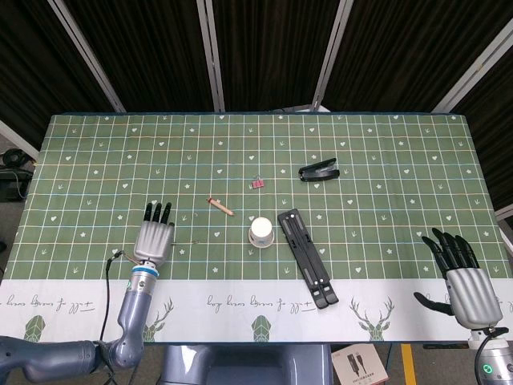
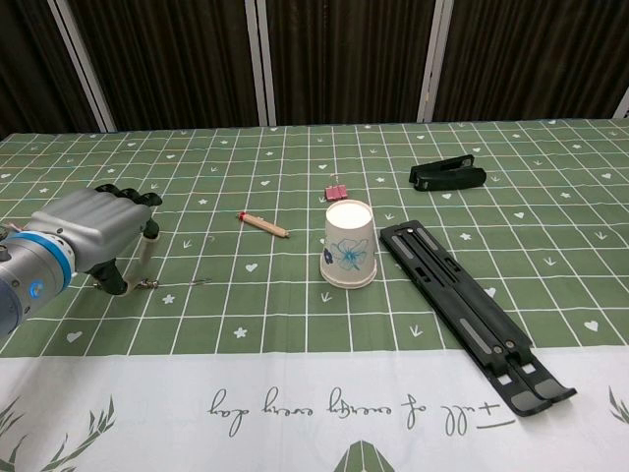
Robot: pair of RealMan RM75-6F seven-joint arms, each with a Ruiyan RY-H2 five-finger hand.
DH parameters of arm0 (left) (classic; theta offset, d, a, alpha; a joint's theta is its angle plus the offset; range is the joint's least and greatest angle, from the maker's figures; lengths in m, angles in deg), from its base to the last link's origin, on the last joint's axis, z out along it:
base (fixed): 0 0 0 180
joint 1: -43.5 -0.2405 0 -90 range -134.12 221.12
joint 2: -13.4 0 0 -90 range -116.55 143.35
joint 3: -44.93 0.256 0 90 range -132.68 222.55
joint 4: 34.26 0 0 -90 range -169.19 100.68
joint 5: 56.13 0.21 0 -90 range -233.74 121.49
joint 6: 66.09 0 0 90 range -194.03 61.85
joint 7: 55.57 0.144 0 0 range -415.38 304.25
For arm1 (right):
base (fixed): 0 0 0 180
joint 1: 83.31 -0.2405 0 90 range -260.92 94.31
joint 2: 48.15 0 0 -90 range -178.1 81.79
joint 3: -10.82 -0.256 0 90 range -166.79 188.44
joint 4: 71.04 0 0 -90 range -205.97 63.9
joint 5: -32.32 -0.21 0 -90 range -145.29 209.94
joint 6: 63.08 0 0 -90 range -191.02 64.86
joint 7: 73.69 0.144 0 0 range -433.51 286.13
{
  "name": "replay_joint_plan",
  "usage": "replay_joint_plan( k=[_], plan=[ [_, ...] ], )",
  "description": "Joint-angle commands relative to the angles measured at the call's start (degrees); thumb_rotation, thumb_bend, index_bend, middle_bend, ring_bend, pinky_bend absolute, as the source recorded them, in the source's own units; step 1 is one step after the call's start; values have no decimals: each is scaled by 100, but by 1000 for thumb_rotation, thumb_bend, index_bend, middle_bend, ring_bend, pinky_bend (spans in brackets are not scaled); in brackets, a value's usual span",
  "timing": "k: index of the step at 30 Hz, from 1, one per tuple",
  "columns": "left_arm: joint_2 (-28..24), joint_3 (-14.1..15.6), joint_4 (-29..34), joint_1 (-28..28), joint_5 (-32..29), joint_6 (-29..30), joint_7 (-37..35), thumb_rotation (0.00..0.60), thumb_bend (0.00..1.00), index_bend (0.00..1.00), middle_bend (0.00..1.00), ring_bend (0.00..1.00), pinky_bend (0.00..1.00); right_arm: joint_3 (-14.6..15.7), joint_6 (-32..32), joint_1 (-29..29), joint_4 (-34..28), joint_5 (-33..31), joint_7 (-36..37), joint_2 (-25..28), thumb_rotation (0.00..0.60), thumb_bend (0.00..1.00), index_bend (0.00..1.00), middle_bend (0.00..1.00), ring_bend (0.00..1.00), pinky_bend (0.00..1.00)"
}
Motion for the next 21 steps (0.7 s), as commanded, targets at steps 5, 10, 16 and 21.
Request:
replay_joint_plan(
  k=[5, 10, 16, 21],
  plan=[
    [97, 66, -137, 88, -35, -36, 33, 600, 326, 455, 0, 0, 0, -1, -2, 1, 0, -8, 24, 2, 600, 20, 103, 0, 0, 30],
    [155, 95, -215, 120, -63, -38, 50, 600, 272, 463, 0, 0, 0, -17, -31, 9, -2, -19, 11, -6, 600, 20, 103, 0, 0, 30],
    [193, 147, -311, 161, -77, -22, 96, 600, 254, 475, 0, 0, 0, -23, -54, 11, 5, -8, 41, -10, 600, 21, 103, 0, 0, 30],
    [245, 146, -391, 193, -78, -35, 61, 600, 254, 485, 0, 0, 0, -27, -61, 17, -8, -22, 79, -6, 600, 21, 104, 0, 0, 30]
  ],
)
